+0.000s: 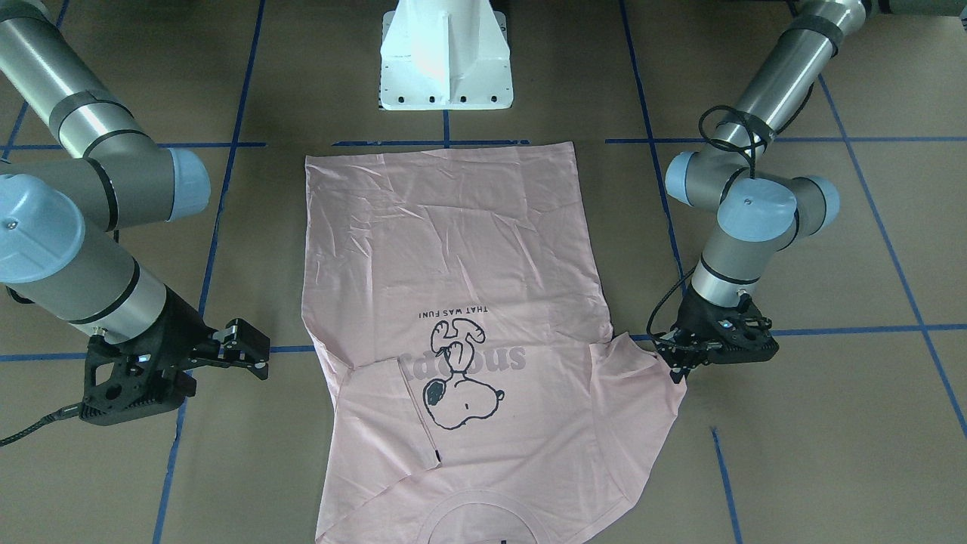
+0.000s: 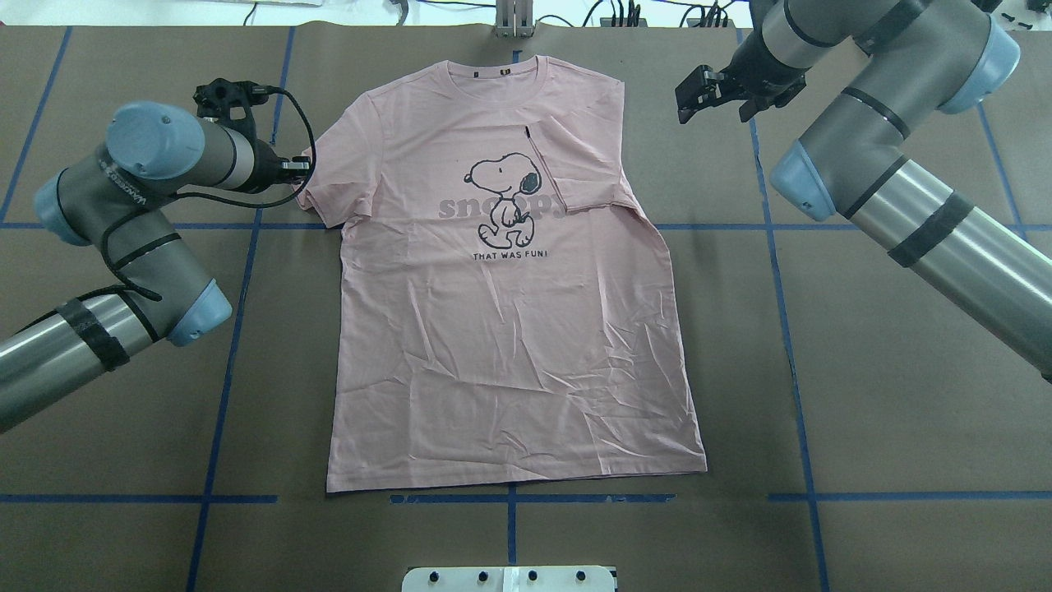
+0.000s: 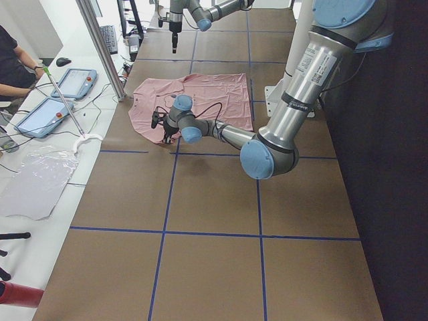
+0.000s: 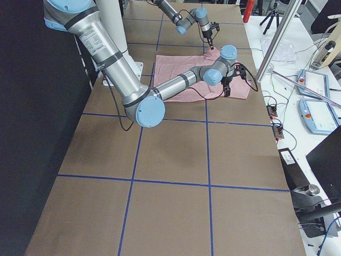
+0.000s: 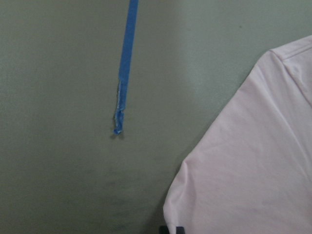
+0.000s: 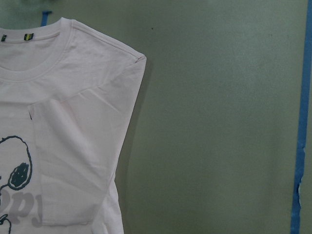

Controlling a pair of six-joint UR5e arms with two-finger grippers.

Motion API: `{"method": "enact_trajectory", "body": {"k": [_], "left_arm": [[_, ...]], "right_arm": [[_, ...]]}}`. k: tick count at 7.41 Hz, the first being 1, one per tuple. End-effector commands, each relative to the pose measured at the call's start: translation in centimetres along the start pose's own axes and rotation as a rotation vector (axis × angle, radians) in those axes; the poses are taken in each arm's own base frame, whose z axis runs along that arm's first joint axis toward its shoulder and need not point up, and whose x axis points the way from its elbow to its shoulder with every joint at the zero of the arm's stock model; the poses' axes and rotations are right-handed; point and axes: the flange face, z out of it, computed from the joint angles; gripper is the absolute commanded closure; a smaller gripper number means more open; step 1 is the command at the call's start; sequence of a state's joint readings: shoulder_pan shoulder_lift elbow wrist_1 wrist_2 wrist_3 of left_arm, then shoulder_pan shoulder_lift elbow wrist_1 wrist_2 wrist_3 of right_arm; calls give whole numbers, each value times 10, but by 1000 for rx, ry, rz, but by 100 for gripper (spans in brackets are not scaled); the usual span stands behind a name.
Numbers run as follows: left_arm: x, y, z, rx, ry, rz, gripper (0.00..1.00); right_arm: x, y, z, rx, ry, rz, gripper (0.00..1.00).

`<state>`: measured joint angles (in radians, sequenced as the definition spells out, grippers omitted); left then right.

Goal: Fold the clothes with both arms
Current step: 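Grasp the other sleeve with the left gripper and fold it inward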

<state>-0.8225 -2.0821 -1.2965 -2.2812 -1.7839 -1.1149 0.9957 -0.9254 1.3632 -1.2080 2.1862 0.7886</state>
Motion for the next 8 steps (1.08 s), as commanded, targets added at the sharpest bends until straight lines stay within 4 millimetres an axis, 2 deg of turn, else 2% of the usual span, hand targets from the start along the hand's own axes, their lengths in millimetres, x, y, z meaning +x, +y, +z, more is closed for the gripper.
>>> {"method": "enact_trajectory", "body": {"k": [1, 2, 3, 4, 5, 6, 7, 8], "left_arm": [[73, -30, -40, -30, -15, -26, 100], [110, -41, -49, -28, -3, -87, 100], [144, -56, -44, -29, 2, -164, 100], [181, -52, -29, -49, 3, -208, 100], [203, -45, -14, -67, -9, -230, 100], [210, -44, -6, -66, 7, -226, 100], [207, -43, 2, -64, 16, -223, 100], [206, -43, 4, -59, 31, -221, 90]], "right_arm": [[3, 2, 2, -4, 0, 1, 0], [4, 3, 1, -5, -2, 2, 0], [11, 5, 1, -6, 0, 7, 0], [12, 7, 0, -5, -1, 6, 0], [15, 9, 2, -8, 4, 9, 0], [17, 12, 0, -4, 2, 8, 0], [18, 15, 0, -4, 3, 9, 0], [18, 16, 2, -3, 8, 10, 0]]}}
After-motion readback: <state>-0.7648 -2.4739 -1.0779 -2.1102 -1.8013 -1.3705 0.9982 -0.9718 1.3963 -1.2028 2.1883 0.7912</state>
